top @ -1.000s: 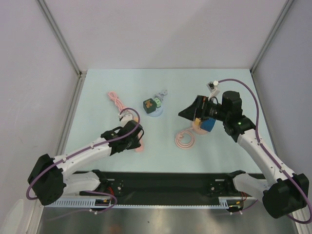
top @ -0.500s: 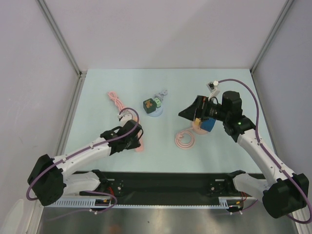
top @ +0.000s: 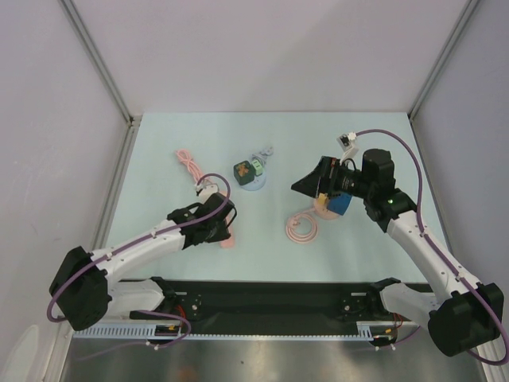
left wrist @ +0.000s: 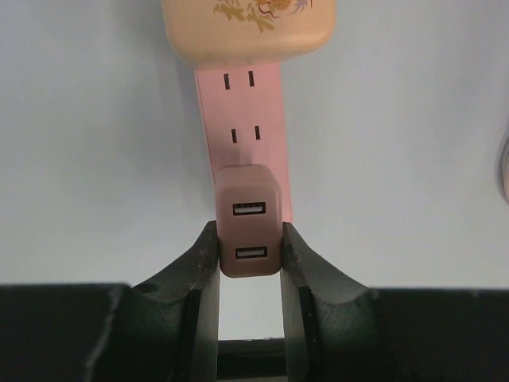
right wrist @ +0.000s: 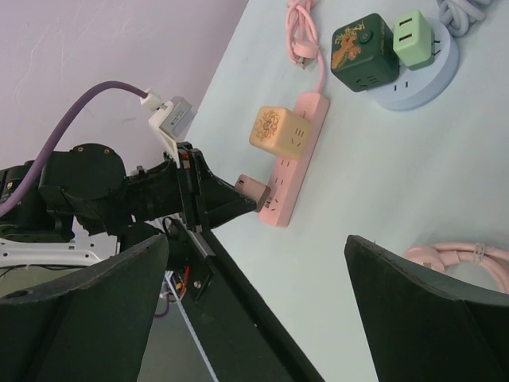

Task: Insert the plug

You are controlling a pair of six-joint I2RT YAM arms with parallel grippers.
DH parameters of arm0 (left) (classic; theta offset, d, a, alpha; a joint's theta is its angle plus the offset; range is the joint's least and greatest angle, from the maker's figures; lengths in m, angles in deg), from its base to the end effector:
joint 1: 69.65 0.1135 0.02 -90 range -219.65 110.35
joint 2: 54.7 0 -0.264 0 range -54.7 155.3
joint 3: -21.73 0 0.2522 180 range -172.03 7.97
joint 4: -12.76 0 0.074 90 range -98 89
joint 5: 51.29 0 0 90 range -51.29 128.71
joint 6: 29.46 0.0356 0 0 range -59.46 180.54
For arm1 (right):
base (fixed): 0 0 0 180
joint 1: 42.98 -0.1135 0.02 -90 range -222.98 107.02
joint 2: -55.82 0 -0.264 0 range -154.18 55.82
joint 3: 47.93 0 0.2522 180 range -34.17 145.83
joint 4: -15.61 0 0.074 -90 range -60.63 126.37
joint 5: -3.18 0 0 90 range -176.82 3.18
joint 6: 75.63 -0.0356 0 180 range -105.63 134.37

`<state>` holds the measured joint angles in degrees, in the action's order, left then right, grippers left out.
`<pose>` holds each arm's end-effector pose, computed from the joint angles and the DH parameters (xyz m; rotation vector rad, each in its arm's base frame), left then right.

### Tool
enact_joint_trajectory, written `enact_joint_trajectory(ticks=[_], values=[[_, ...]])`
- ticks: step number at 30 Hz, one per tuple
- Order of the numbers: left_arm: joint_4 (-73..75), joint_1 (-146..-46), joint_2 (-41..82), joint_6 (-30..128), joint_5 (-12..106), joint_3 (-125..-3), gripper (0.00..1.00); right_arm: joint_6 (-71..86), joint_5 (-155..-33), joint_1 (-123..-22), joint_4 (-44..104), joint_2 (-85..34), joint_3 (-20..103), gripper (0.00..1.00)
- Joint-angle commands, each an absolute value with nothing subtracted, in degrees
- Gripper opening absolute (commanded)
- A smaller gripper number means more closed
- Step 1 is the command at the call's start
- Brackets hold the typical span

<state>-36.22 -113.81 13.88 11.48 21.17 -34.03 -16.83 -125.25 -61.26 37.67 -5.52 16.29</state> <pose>0.1657 -0.1459 0.2082 -0.2101 2.5728 -0.1975 0.2224 0.0968 0.3244 -0.2622 2.0032 1.2042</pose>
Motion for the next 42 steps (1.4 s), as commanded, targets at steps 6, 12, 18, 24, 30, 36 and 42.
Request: enact_joint_trajectory(ticks=[6,12,18,24,30,36,42], values=[[-38.2,-113.9,13.6,9.1,26.7,-30.7,0.0,-15.8,-125.4,-61.1,36.6,-5.2,16.2,1.0],[-39.2,-113.8,12.5,8.6,24.6,-31.1,0.0,-15.8,-125.0,-61.1,36.6,-5.1,16.2,1.0],[-39.4,-113.9,12.6,8.3,24.1,-31.3,0.0,-15.6,-125.0,-61.1,36.6,-5.2,16.2,1.0],[-38.1,-113.9,14.3,8.6,25.0,-30.9,0.0,-15.8,-125.1,-61.1,36.3,-5.4,16.1,1.0],[-36.1,-114.5,17.7,8.3,24.8,-29.6,0.0,-15.7,-125.5,-61.1,36.5,-5.3,15.9,1.0],[-34.6,-114.9,20.2,7.1,25.9,-27.8,0.0,-15.5,-125.8,-61.1,36.6,-5.3,15.8,1.0],[-36.3,-115.6,23.3,7.8,25.1,-27.9,0.0,-15.3,-126.0,-61.1,36.4,-5.2,15.4,1.0]])
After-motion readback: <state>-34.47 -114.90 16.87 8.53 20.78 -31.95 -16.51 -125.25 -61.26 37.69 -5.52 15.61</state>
